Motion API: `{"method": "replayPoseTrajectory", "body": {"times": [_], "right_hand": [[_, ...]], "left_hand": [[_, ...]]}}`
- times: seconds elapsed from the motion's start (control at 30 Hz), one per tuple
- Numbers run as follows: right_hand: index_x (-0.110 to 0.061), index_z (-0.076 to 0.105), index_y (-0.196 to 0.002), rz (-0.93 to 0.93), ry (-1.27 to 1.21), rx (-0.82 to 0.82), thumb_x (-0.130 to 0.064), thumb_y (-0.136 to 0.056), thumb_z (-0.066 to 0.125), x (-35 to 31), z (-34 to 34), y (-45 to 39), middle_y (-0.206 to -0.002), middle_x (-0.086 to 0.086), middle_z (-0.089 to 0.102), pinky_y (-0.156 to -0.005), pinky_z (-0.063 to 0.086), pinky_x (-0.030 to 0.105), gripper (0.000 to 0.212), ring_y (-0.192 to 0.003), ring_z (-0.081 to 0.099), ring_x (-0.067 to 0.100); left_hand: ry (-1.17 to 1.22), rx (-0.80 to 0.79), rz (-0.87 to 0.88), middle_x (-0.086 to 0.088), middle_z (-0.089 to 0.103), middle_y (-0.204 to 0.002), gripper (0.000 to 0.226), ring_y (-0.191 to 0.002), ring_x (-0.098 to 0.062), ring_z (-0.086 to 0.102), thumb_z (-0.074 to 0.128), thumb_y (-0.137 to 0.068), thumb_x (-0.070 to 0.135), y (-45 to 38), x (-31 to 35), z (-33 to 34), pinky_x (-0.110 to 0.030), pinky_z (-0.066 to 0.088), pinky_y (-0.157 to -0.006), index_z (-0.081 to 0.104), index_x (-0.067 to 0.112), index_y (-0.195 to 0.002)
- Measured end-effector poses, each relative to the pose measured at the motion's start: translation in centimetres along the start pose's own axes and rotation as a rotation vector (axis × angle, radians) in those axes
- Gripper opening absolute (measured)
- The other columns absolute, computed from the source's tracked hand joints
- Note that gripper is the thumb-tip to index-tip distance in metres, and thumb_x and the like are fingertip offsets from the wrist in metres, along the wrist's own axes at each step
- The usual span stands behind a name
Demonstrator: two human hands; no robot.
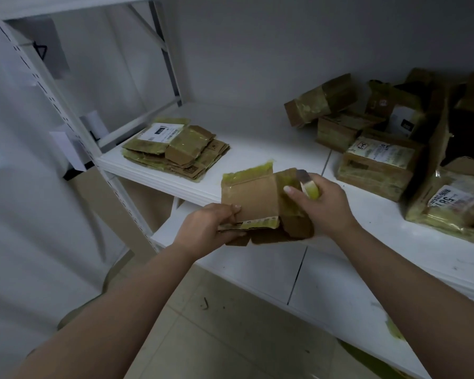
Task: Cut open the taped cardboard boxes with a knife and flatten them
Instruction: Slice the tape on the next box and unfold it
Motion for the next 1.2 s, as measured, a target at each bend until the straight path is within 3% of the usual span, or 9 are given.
{"method": "replayPoseTrajectory", "body": {"times": [0.13, 0.27, 0.43, 0.57, 0.63, 0.8, 0.9, 1.03, 1.2], "right_hand": [[-0.033, 0.045, -0.137, 0.039, 0.315, -0.131, -0.059, -0.079, 0.062, 0.8, 2.5, 0.2, -0.129, -0.002, 0.058, -0.088, 0.049, 0.038, 0.066, -0.116, 0.054, 0.024], [-0.033, 0.044, -0.138, 0.062, 0.221, -0.101, -0.058, -0.079, 0.062, 1.6, 2.7, 1.4, -0.13, -0.005, 0.057, -0.088, 0.049, 0.036, 0.066, -0.116, 0.054, 0.021], [-0.031, 0.051, -0.131, 0.037, 0.17, -0.115, -0.055, -0.076, 0.068, 1.5, 2.5, 1.9, -0.121, -0.011, 0.06, -0.087, 0.051, 0.036, 0.062, -0.109, 0.056, 0.014], [-0.014, 0.066, -0.089, 0.072, -0.062, 0.062, -0.041, -0.085, 0.065, 1.5, 0.2, 1.4, -0.074, 0.0, 0.063, -0.06, 0.045, 0.029, 0.028, -0.07, 0.057, 0.015], [-0.011, 0.063, -0.085, 0.053, -0.105, 0.138, -0.027, -0.09, 0.062, 0.8, -0.9, 0.6, -0.07, -0.001, 0.058, -0.055, 0.039, 0.025, 0.017, -0.066, 0.052, 0.015], [-0.015, 0.066, -0.088, 0.107, -0.243, -0.088, -0.012, -0.091, 0.06, -1.0, 0.5, -0.4, -0.062, -0.007, 0.056, -0.041, 0.036, 0.016, 0.007, -0.052, 0.051, 0.003], [-0.017, 0.063, -0.083, 0.184, -0.264, -0.295, -0.005, -0.091, 0.055, -1.2, 1.3, 0.2, -0.06, -0.002, 0.053, -0.037, 0.032, 0.017, 0.017, -0.039, 0.044, 0.001], [-0.019, 0.06, -0.086, 0.146, -0.231, -0.412, 0.001, -0.091, 0.05, -2.1, 2.1, 1.1, -0.065, -0.004, 0.055, -0.039, 0.036, 0.016, 0.023, -0.043, 0.051, -0.003], [-0.018, 0.061, -0.093, -0.069, -0.197, -0.078, -0.019, -0.092, 0.059, -1.6, 0.1, 0.2, -0.082, -0.006, 0.059, -0.064, 0.046, 0.029, 0.002, -0.074, 0.056, 0.01]], "left_hand": [[0.217, -0.03, -0.219, 0.006, 0.071, -0.092, 0.06, -0.086, -0.013, 0.062, 0.04, -0.085, 0.069, -0.3, -0.6, -0.4, -0.039, 0.052, -0.074, 0.071, 0.018, -0.083], [0.307, 0.105, -0.601, 0.0, 0.056, -0.092, 0.048, -0.082, -0.014, 0.054, 0.065, -0.08, 0.059, -0.4, -3.3, 0.2, -0.03, 0.049, -0.068, 0.054, 0.014, -0.092], [0.806, -0.083, -0.961, -0.01, 0.069, -0.103, 0.074, -0.087, -0.024, 0.071, 0.075, -0.068, 0.062, 0.9, -3.9, 4.3, -0.042, 0.061, -0.067, 0.055, 0.008, -0.112], [0.766, -0.09, -0.826, -0.002, 0.072, -0.093, 0.052, -0.083, -0.017, 0.071, 0.076, -0.073, 0.051, 0.0, -3.5, 3.7, -0.032, 0.06, -0.068, 0.063, 0.014, -0.108], [0.704, -0.029, -0.688, 0.004, 0.071, -0.092, 0.036, -0.084, -0.011, 0.069, 0.08, -0.074, 0.038, -0.7, -3.3, 2.5, -0.022, 0.057, -0.066, 0.062, 0.022, -0.101], [0.648, -0.006, -0.452, 0.005, 0.07, -0.102, 0.061, -0.094, -0.01, 0.067, 0.089, -0.053, 0.043, -1.8, -2.3, 0.9, -0.028, 0.058, -0.072, 0.062, 0.03, -0.107], [0.663, -0.013, -0.429, 0.002, 0.07, -0.101, 0.054, -0.092, -0.011, 0.068, 0.09, -0.061, 0.02, -1.8, -2.2, 0.1, -0.027, 0.059, -0.072, 0.063, 0.024, -0.107], [0.649, -0.073, -0.417, -0.001, 0.07, -0.101, 0.051, -0.09, -0.011, 0.069, 0.087, -0.065, 0.013, -1.5, -2.3, 0.0, -0.026, 0.058, -0.07, 0.064, 0.019, -0.11], [0.709, -0.064, -0.507, 0.003, 0.07, -0.082, 0.03, -0.065, -0.005, 0.068, 0.081, -0.074, 0.008, -1.0, -2.0, 0.3, -0.015, 0.049, -0.051, 0.065, 0.013, -0.099]]}}
Point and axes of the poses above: each hand's wrist, its own y-axis away from the middle knuckle, its own z-axis out of the palm, x = y × z, the point moved 7 cm from there along -y, towards the middle knuckle
